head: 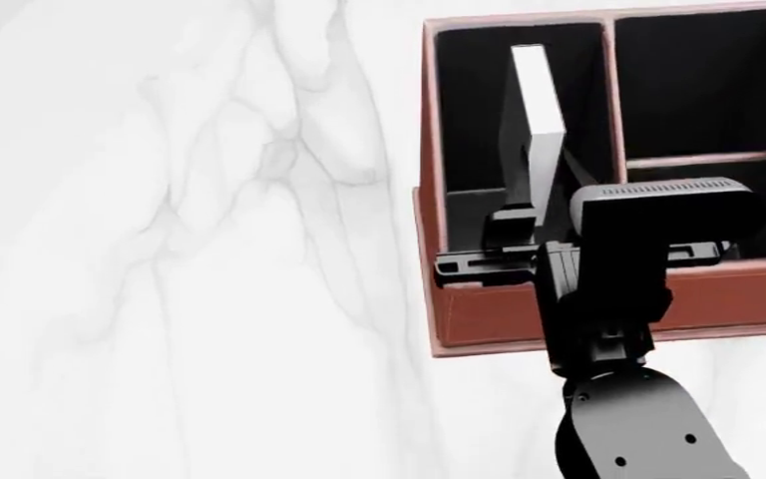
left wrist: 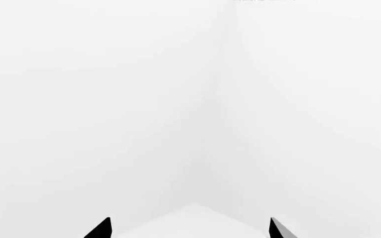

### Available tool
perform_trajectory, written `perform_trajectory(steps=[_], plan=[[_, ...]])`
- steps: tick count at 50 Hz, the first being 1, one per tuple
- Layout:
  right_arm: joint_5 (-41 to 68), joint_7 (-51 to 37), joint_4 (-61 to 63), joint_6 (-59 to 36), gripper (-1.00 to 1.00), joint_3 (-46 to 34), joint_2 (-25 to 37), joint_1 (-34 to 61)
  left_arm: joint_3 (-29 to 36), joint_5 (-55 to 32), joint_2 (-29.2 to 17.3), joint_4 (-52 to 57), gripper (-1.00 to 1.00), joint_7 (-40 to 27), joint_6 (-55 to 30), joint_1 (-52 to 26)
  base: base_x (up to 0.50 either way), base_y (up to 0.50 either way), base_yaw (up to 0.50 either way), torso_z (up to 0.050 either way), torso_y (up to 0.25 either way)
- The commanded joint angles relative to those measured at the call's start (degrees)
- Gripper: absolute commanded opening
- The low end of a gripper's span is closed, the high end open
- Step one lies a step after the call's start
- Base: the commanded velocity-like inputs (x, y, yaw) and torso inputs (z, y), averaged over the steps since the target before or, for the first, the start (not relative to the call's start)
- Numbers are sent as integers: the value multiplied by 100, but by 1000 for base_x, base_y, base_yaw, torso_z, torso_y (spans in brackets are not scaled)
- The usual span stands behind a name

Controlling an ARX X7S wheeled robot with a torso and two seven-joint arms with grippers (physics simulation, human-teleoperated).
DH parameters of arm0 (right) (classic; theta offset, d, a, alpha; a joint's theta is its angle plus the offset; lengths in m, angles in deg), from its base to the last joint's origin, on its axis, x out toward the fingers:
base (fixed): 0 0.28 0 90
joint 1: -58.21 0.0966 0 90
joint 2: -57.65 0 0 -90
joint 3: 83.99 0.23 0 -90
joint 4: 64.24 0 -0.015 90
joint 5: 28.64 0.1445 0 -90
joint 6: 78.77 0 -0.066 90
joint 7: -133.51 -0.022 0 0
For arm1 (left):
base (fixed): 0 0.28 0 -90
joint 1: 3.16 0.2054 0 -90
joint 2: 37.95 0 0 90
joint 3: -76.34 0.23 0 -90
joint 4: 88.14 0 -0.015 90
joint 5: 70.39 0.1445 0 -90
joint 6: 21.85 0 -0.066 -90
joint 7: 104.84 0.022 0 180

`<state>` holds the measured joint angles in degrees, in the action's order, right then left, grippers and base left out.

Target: Pick up the book and place it in the left compartment of the caddy.

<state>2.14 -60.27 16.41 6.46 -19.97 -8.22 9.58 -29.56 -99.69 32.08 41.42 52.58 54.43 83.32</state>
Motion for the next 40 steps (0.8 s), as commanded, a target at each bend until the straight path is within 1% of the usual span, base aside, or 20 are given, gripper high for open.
perform_trajectory(steps=[1, 6, 8, 20, 33, 40], plan=[[-311, 18, 45, 103, -100, 74, -36, 104, 54, 57, -22, 46, 100, 151, 208, 100, 0, 0, 0, 24, -238], [-310, 18, 55, 125, -100, 84, -33, 124, 51, 0, -52, 21, 100, 103, 115, 63, 0, 1, 0, 25, -204], [-312, 22, 39, 113, -100, 78, -38, 146, 47, 2, -49, -2, 100, 13, 33, 8, 0, 0, 0, 3, 0], [-350, 79, -183, 166, -100, 64, -108, 320, 38, -34, -54, -6, 100, -30, 31, 1, 0, 0, 0, 0, 0], [-393, 343, -984, 356, -100, 30, -344, 699, 19, -61, -69, 1, 100, -16, 97, 35, 0, 0, 0, 0, 1], [-390, 370, -1068, 391, -100, 28, -370, 723, 58, 12, -55, 2, 100, 42, 223, 90, 0, 0, 0, 16, -230]])
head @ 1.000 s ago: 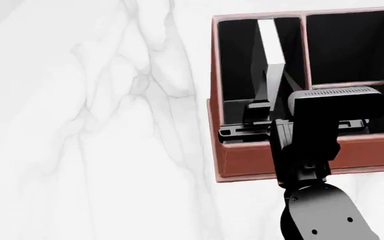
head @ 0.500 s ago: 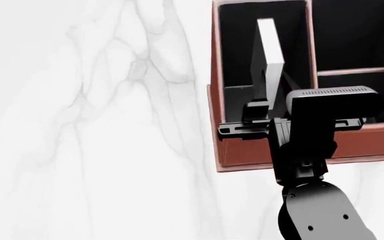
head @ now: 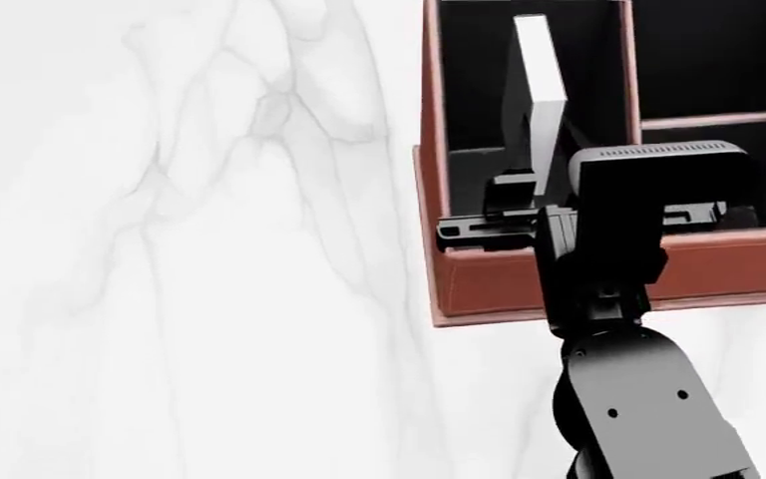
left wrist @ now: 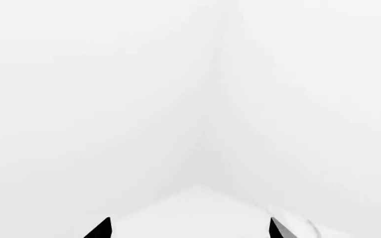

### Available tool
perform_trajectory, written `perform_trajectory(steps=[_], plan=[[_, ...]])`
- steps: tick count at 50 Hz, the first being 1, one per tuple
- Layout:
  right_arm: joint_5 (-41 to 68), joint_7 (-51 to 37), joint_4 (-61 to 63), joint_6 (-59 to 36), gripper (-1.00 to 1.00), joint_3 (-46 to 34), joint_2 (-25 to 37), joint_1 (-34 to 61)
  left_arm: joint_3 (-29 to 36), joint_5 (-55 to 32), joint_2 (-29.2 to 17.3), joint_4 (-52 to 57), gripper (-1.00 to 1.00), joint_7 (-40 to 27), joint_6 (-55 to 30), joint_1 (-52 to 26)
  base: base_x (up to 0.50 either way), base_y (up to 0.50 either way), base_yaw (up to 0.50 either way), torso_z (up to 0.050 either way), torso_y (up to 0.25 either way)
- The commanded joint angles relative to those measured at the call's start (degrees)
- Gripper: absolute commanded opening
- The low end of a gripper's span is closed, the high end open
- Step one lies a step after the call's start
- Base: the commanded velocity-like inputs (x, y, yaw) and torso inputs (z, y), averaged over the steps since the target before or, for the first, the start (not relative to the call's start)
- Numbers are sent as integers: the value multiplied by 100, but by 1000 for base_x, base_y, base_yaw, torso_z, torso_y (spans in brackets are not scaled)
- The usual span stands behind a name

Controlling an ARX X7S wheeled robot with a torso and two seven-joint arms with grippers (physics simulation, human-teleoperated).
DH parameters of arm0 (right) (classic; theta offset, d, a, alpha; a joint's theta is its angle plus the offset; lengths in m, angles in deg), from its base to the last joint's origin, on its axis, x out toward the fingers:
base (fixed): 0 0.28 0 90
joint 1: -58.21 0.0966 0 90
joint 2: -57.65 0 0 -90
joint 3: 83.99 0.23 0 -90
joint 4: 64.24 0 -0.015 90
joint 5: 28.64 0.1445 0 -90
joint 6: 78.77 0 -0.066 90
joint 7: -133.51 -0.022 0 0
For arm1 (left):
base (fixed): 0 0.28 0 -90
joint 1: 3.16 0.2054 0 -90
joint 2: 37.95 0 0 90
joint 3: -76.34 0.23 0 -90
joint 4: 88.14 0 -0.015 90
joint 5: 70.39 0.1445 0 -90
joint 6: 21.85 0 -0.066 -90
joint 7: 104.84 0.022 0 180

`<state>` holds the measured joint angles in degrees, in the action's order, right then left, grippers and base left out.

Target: Pick up the book and place it in the left compartment of the caddy.

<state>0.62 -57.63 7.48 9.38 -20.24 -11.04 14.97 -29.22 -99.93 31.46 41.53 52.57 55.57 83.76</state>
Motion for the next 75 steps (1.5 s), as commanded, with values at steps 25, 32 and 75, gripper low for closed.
perform_trajectory(steps=[25, 32, 75], plan=[[-247, 163, -534, 238, -100, 86, -172, 343, -4, -52, -27, -3, 100, -3, 127, 57, 0, 0, 0, 2, -15], [-242, 137, -554, 272, -100, 110, -173, 341, -12, -132, -38, -15, 100, -74, 37, 27, 0, 0, 0, 7, -158], [-424, 1001, -3685, 1503, -100, 132, -965, 1380, -35, -234, -96, 10, 100, -100, 116, 106, 0, 0, 0, 0, 1]])
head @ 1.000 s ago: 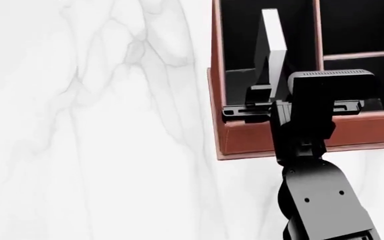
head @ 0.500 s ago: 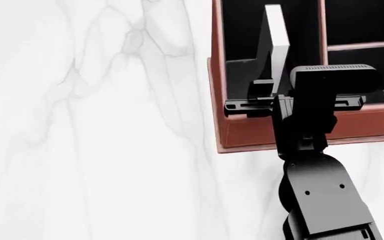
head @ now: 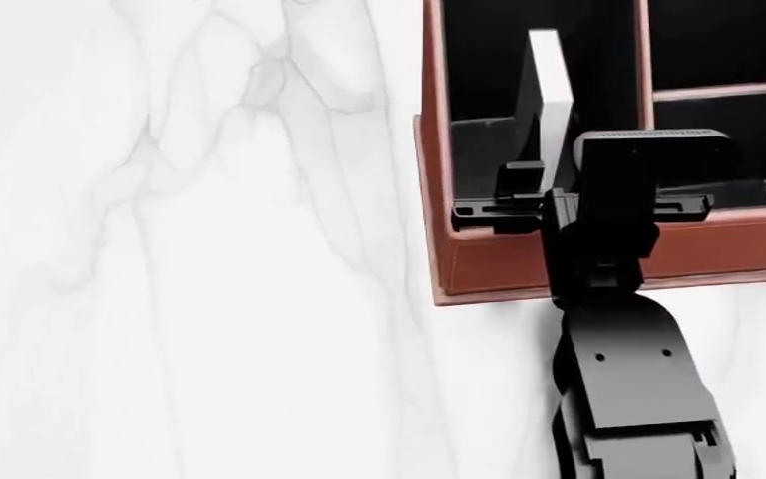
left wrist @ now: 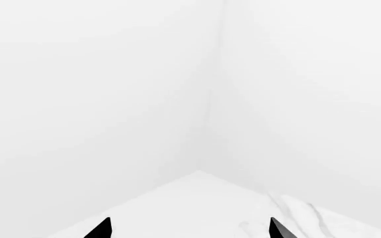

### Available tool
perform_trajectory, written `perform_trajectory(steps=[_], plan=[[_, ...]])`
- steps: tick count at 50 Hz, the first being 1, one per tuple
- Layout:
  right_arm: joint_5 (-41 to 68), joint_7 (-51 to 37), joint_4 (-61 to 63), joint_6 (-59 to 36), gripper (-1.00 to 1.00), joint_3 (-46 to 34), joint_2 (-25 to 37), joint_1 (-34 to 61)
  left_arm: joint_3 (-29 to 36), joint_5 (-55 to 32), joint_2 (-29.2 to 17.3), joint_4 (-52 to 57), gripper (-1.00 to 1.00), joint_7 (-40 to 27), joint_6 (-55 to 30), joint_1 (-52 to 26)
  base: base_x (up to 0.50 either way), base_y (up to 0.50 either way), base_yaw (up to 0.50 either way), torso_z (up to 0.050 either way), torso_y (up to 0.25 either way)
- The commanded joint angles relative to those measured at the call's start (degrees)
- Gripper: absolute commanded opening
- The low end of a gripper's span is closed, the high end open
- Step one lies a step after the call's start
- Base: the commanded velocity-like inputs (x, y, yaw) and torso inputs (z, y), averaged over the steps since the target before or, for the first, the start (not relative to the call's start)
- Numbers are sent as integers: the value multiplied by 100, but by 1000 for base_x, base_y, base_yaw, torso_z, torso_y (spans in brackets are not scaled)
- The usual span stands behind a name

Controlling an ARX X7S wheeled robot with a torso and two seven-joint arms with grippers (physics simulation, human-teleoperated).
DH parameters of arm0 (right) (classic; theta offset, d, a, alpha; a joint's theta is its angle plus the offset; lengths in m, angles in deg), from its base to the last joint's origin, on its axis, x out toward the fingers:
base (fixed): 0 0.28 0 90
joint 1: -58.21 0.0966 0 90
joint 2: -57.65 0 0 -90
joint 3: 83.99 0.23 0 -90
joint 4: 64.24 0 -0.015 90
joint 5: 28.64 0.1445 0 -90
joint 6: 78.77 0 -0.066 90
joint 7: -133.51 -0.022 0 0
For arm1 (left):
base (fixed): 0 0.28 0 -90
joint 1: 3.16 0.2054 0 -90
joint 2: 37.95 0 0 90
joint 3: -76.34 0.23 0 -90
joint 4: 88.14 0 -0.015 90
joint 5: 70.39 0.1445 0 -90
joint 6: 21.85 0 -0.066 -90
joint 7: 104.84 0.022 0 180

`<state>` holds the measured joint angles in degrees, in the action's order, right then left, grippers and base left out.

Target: Pick up the book and place it in the left compartment of the caddy.

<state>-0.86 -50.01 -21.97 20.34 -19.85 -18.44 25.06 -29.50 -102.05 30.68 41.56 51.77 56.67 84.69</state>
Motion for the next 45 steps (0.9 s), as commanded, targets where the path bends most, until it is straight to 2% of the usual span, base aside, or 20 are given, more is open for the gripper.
perform_trajectory(steps=[1, 8, 9, 13, 17, 34, 45], plan=[[-284, 240, -775, 423, -100, 92, -234, 382, -4, -21, -20, 7, 100, -21, 6, 12, 0, 0, 0, 0, 0], [-286, 259, -1036, 595, -100, 128, -285, 436, 0, -32, -29, 12, 100, -36, 7, 15, 0, 0, 0, 0, 3], [-289, 247, -1075, 618, 100, 134, -293, 439, 4, -30, -30, 13, 100, -34, 11, 18, 0, 0, 0, 0, 0], [-259, 209, -871, 595, 100, 149, -245, 363, 16, -23, -34, 1, 100, -39, 14, 12, 0, 0, 0, 0, 0], [-184, 113, -33, 471, 100, 147, -77, 75, 12, -34, -43, 7, 100, -53, 8, 10, 0, 0, 0, 0, 0], [-413, -1575, 5099, -771, 100, 79, 1199, -1328, -16, -79, -72, 3, 100, -108, 5, -12, 0, 0, 0, 0, 0], [-630, -2486, 7643, -1554, 100, 255, 1966, -1950, 32, -43, -76, 0, 100, -106, 37, -10, 0, 0, 0, 0, 0]])
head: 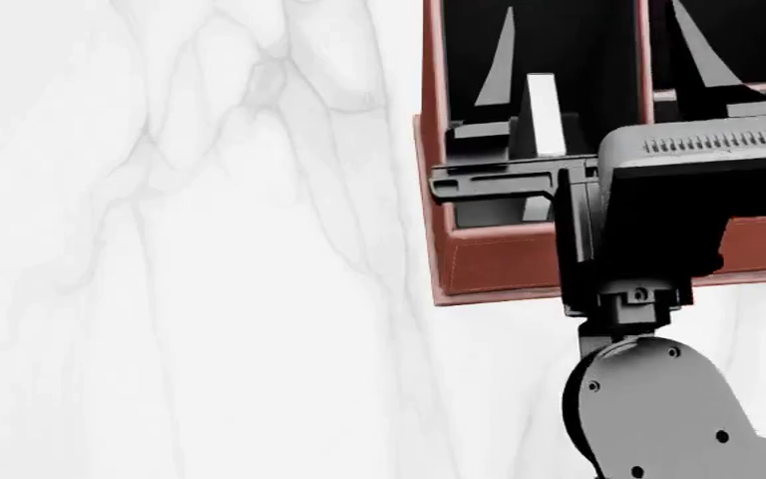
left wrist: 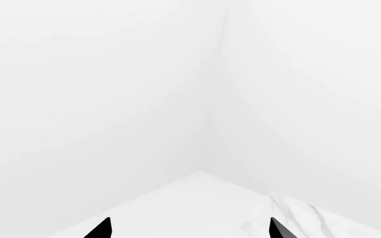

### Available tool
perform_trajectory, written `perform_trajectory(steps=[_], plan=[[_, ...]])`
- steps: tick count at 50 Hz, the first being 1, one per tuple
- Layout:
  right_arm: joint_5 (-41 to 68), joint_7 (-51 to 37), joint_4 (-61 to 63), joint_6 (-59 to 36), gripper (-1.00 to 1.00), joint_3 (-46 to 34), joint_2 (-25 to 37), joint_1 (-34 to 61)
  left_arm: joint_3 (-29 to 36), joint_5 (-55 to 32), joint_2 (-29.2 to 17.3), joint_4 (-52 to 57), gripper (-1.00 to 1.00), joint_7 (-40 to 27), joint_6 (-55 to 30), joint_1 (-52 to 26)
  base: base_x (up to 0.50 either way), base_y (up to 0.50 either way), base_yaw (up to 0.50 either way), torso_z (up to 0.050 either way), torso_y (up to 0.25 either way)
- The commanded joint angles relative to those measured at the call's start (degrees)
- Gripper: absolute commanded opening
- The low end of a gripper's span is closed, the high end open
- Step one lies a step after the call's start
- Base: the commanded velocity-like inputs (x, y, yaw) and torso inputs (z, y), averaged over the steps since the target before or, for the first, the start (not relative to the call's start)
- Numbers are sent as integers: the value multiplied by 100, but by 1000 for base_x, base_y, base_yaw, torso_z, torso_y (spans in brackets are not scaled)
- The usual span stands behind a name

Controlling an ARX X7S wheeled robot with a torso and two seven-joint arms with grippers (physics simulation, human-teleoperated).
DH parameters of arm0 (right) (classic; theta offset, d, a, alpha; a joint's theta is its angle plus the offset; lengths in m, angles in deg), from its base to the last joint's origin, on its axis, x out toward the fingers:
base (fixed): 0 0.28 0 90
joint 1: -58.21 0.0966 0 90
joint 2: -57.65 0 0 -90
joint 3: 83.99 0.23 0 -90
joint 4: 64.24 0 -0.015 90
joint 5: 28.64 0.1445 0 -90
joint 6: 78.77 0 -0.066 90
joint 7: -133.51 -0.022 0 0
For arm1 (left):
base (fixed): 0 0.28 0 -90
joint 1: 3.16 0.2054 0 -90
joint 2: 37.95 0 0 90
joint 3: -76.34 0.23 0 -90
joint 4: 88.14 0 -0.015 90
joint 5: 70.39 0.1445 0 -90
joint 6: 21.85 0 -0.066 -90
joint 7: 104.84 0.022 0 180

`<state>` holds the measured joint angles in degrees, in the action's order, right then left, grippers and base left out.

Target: Pick up the book and place it in the left compartment of the caddy.

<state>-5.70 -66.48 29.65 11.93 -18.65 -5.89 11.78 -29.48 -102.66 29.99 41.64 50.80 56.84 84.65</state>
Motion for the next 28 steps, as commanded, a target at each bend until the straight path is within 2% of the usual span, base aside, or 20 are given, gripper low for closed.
perform_trajectory(steps=[1, 6, 11, 28], plan=[[-133, -879, 2620, -769, 100, 153, 754, -642, 28, 11, -11, -1, 100, -12, 17, -6, 0, 0, 0, 0, 0], [-425, -1233, 3503, -936, 100, 217, 1049, -1007, 47, 23, -14, -12, 100, -1, 39, -8, 0, 0, 0, 0, 0], [-683, -1436, 3775, -813, 100, 261, 1181, -1390, 61, 28, -18, -21, 100, -6, 42, -6, 0, 0, 0, 0, 0], [-735, -1433, 3983, -1096, 100, 204, 1222, -1206, 106, 34, -50, -10, 100, -38, 31, -32, 0, 0, 0, 0, 0]])
